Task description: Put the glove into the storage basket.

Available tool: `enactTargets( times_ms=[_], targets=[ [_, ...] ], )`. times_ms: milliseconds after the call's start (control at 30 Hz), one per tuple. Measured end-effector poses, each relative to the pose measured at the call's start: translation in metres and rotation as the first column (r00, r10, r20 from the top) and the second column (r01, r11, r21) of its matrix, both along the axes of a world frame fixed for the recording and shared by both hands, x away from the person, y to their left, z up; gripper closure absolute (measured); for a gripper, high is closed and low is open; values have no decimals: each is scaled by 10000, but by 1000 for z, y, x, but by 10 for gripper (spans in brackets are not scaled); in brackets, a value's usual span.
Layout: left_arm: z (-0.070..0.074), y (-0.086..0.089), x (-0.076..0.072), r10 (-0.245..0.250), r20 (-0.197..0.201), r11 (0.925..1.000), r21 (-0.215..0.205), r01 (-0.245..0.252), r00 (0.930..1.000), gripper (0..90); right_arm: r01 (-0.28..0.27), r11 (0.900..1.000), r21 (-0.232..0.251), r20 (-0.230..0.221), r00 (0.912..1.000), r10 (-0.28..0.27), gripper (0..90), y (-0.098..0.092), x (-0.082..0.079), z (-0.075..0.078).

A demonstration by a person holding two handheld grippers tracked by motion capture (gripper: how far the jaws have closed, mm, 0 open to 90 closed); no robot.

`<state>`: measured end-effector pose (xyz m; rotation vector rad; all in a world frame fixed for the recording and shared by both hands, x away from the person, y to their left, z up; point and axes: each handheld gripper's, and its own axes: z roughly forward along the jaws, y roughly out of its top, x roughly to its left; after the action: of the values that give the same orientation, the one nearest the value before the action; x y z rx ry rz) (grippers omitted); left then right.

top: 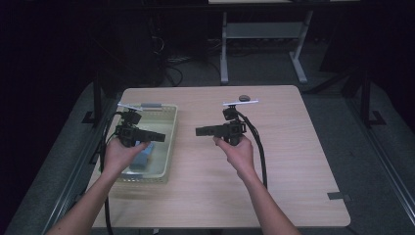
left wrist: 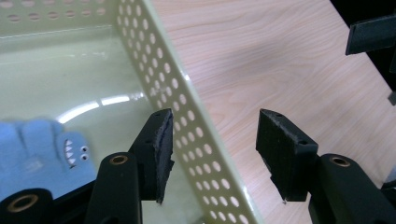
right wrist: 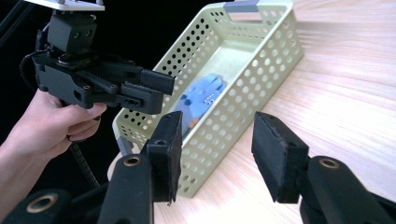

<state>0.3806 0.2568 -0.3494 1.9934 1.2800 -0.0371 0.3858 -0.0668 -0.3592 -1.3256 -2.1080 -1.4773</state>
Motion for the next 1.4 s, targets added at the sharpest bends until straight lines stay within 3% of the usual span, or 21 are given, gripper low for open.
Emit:
enactTargets(
  times_ms=[767, 1400],
  targets=[
    [8, -33, -1, -606, 383, 9972, -406, 621, 9974, 416, 694, 9971, 310, -71, 9976, -692, 487, -49, -6, -2],
    [5, -53, -5, -880, 469, 9928, -775, 914, 9950, 388, 923, 9951, 343, -150, 9957, -919, 464, -70, -10, -4]
  ],
)
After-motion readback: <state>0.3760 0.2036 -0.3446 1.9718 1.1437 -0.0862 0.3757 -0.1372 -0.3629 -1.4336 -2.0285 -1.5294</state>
